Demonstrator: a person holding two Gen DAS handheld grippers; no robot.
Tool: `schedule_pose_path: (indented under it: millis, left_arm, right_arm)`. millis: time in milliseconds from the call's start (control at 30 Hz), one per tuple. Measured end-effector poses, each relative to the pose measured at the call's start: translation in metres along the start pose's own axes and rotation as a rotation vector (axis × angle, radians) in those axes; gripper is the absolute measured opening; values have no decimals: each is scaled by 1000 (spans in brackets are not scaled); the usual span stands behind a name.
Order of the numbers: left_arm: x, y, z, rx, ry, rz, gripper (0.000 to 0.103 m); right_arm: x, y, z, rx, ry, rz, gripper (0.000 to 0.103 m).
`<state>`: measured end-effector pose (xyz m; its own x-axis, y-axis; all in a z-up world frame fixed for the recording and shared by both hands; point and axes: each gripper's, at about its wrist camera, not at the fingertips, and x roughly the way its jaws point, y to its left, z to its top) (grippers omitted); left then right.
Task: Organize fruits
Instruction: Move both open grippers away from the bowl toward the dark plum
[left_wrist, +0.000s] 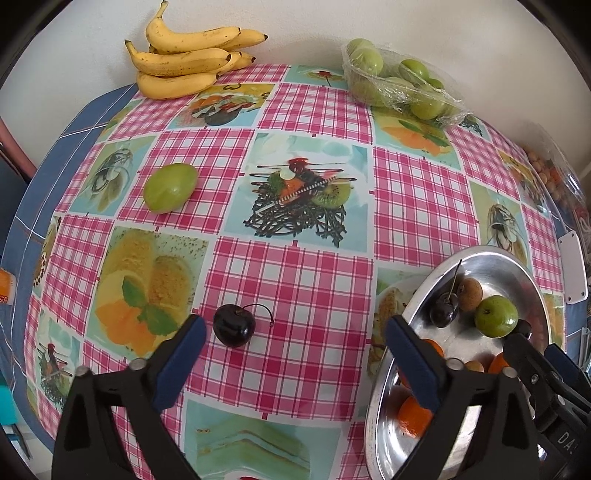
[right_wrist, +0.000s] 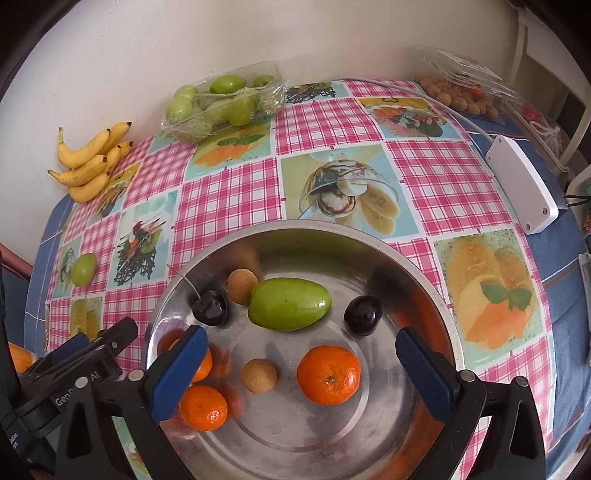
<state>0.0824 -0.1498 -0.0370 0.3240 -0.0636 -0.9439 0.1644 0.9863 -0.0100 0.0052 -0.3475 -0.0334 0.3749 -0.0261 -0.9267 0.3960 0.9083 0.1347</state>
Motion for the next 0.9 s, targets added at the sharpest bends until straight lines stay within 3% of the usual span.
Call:
schedule_pose_path:
  millis: [500,900]
  left_arm:
    - [-12,1,1,1,-32,-26,99]
    - [-48,38,13,-85,-151,0,99]
  right_arm:
    - [-6,4,-2,-12,2,22,103]
    - [-18,25,-4,-55,-13,69,103]
